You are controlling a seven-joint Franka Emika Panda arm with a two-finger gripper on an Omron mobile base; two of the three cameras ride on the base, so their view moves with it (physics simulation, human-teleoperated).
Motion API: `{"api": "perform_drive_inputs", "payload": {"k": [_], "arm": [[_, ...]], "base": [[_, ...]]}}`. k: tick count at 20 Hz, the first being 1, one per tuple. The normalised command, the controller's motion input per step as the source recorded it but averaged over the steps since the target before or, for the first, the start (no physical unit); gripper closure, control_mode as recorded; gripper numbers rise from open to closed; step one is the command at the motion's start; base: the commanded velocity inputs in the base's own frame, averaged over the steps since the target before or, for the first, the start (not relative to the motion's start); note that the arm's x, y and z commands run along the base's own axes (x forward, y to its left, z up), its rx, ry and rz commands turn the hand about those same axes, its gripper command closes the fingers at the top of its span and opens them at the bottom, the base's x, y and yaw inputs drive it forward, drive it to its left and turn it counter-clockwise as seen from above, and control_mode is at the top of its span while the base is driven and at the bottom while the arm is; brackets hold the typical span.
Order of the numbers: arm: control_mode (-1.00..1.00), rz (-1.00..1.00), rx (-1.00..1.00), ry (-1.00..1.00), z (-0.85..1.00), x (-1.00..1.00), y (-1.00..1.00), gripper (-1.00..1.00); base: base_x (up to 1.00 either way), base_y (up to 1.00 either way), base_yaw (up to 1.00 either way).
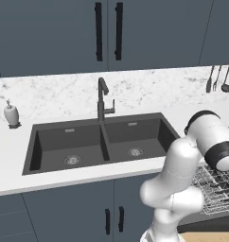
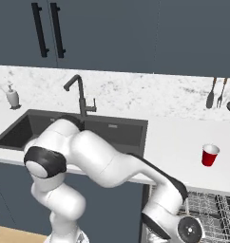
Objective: Pick up the cup and bowl from the counter, place them in the dishwasher, and close the dishwasher door.
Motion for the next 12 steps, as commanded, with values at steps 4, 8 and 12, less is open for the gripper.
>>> {"api": "perform_drive_inputs", "payload": {"k": [4, 8, 12], "arm": [[-1.0, 0.06, 0.0, -0.14, 0.01, 0.12, 0.0, 1.0], [-1.0, 0.0, 0.0, -0.01, 0.18, 0.42, 0.0, 1.0], [-1.0, 0.0, 0.0, 0.0, 0.2, 0.57, 0.0, 1.0]], "base": [[0.0, 0.0, 0.0], [0.0, 0.0, 0.0], [0.0, 0.0, 0.0]]}}
